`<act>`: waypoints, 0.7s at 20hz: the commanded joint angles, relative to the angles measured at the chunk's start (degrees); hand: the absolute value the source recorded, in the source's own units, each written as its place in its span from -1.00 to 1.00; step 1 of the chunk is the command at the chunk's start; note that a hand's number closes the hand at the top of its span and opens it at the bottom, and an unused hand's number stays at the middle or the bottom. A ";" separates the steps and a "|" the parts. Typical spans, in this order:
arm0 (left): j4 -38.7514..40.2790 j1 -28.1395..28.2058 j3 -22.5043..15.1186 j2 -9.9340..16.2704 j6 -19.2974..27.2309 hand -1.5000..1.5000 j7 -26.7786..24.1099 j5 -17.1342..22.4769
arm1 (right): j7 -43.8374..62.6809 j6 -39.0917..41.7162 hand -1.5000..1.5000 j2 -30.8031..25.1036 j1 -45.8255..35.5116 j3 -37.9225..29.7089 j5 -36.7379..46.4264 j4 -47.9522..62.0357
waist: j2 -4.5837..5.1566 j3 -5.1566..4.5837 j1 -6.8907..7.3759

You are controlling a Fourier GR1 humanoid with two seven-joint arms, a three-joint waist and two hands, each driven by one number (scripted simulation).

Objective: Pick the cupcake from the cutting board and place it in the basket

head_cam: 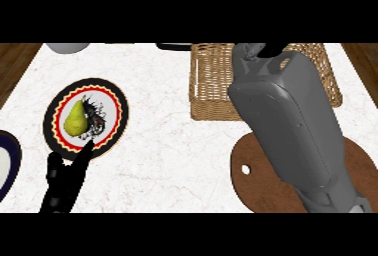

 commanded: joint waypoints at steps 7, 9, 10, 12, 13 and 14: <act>1.89 -0.33 0.85 -0.10 -2.15 0.00 -0.09 0.39 | -14.72 -7.60 1.00 -3.04 1.01 -8.71 -5.51 17.81 | 0.56 -0.44 0.32; -3.58 4.04 -1.32 -1.47 0.03 0.00 1.75 -1.23 | -14.03 -11.97 1.00 -1.37 -1.02 -10.91 -5.85 20.06 | 0.45 -0.41 0.85; -0.78 0.90 2.18 1.23 -2.85 0.00 2.12 1.47 | -16.59 -9.93 1.00 -3.52 1.80 -12.43 -8.83 18.35 | 0.40 -0.42 0.10; 2.99 -0.38 -0.69 -2.64 0.15 0.00 -1.04 -2.17 | -17.00 -14.09 1.00 -0.24 0.70 -13.40 -10.28 18.37 | 0.43 -0.45 -0.01; 3.34 -0.05 1.96 -0.24 -2.04 0.00 -1.59 -0.20 | -20.67 -15.02 1.00 -0.35 2.57 -14.27 -11.99 20.71 | 0.50 -0.44 0.19; 0.86 0.53 -0.09 -2.06 -0.88 0.00 0.67 -0.69 | -24.17 -18.69 1.00 0.47 5.71 -14.69 -12.11 22.07 | 0.63 -0.41 0.41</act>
